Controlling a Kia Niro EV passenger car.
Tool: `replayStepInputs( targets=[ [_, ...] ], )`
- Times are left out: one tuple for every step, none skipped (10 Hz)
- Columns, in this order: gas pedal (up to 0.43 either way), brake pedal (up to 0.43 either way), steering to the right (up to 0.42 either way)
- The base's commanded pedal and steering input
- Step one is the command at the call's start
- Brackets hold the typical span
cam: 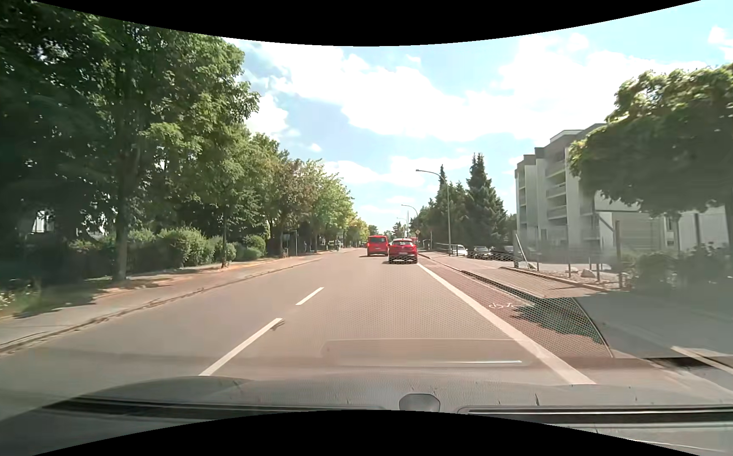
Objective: Follow the waypoints while adhering to traffic rules and regulations
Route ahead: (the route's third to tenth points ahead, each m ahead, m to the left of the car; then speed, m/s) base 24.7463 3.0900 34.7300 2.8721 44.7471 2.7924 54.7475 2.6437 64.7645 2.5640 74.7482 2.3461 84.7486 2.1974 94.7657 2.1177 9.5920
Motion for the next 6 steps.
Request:
replayStepInputs(
  targets=[
    [0.0, 0.201, 0.0],
    [0.0, 0.207, 0.0],
    [0.0, 0.207, 0.0],
    [0.0, 0.207, 0.0],
    [0.0, 0.207, 0.0],
    [0.0, 0.207, 0.0]
  ],
)
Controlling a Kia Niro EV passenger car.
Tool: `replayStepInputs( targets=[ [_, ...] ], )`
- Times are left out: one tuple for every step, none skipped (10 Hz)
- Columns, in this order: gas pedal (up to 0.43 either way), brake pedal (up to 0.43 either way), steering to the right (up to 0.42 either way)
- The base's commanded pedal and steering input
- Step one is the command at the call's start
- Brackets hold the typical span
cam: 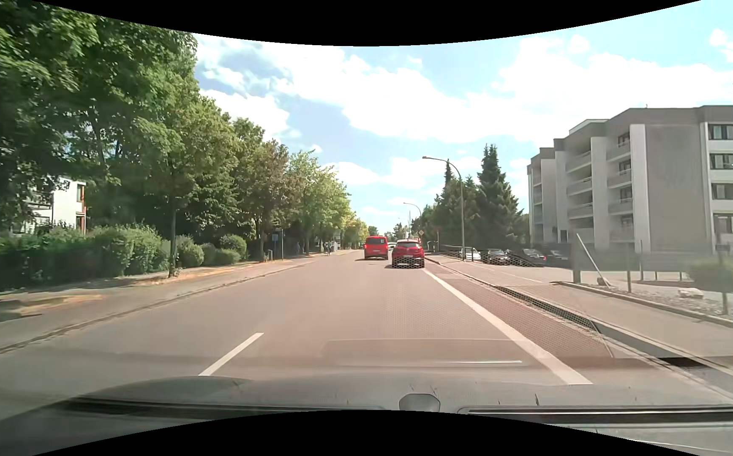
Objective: Follow the waypoints while adhering to traffic rules and regulations
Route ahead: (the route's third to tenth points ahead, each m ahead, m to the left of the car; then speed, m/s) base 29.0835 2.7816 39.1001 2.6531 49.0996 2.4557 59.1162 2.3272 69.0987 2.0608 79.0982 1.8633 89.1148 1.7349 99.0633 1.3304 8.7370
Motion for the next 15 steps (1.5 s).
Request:
replayStepInputs(
  targets=[
    [0.0, 0.207, 0.0],
    [0.0, 0.207, 0.0],
    [0.0, 0.207, 0.0],
    [0.0, 0.213, 0.0],
    [0.0, 0.213, 0.0],
    [0.0, 0.213, 0.001],
    [0.0, 0.213, 0.001],
    [0.0, 0.213, 0.002],
    [0.0, 0.213, 0.003],
    [0.0, 0.213, 0.004],
    [0.0, 0.213, 0.004],
    [0.0, 0.213, 0.004],
    [0.0, 0.213, 0.004],
    [0.0, 0.213, 0.004],
    [0.0, 0.207, 0.004]
  ],
)
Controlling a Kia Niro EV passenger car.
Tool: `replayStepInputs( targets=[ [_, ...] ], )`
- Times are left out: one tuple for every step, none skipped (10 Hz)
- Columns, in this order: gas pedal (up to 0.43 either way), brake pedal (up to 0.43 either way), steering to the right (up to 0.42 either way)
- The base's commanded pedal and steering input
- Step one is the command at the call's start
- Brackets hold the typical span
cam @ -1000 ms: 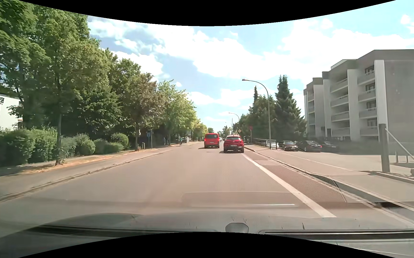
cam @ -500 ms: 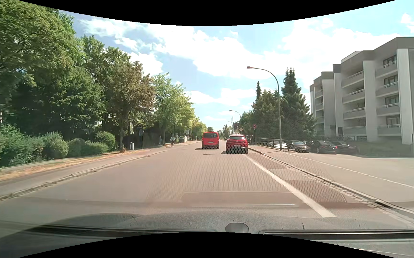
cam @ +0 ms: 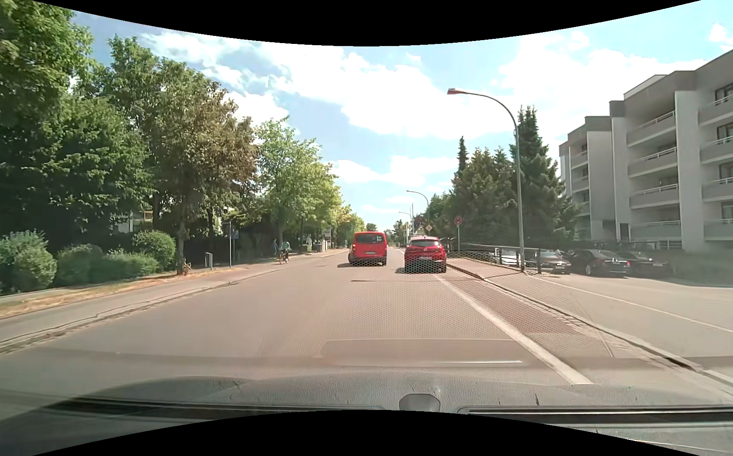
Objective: Follow the waypoints while adhering to traffic rules and regulations
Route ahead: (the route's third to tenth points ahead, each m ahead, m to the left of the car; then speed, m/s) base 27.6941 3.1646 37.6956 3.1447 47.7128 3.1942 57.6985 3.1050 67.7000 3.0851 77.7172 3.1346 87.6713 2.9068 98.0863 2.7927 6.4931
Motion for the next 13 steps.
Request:
replayStepInputs(
  targets=[
    [0.0, 0.213, 0.004],
    [0.0, 0.207, 0.004],
    [0.0, 0.207, 0.004],
    [0.0, 0.207, 0.004],
    [0.0, 0.165, 0.004],
    [0.0, 0.012, 0.004],
    [0.0, 0.006, 0.003],
    [0.0, 0.006, 0.003],
    [0.02, 0.006, 0.003],
    [0.22, 0.006, 0.003],
    [0.299, 0.006, 0.003],
    [0.331, 0.006, 0.003],
    [0.331, 0.006, 0.003]
  ],
)
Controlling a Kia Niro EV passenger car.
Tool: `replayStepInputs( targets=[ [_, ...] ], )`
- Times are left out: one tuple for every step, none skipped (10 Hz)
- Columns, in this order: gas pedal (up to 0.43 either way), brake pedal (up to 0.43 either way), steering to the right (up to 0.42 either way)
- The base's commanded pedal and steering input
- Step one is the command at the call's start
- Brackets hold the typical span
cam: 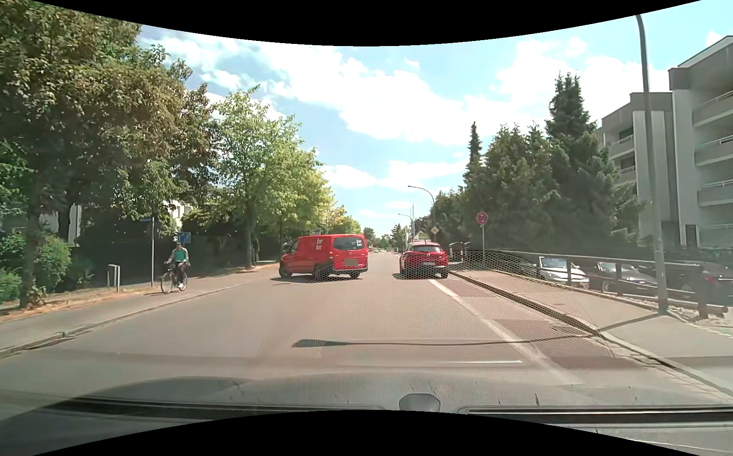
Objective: Follow the waypoints while adhering to traffic rules and regulations
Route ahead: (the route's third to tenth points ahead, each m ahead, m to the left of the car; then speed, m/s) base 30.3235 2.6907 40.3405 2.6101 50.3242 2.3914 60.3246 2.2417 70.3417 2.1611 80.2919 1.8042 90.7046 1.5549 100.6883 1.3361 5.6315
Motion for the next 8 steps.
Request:
replayStepInputs(
  targets=[
    [0.331, 0.006, 0.003],
    [0.331, 0.006, 0.003],
    [0.331, 0.006, 0.003],
    [0.331, 0.006, 0.003],
    [0.331, 0.006, 0.003],
    [0.331, 0.006, 0.003],
    [0.331, 0.006, 0.003],
    [0.331, 0.006, 0.003]
  ],
)
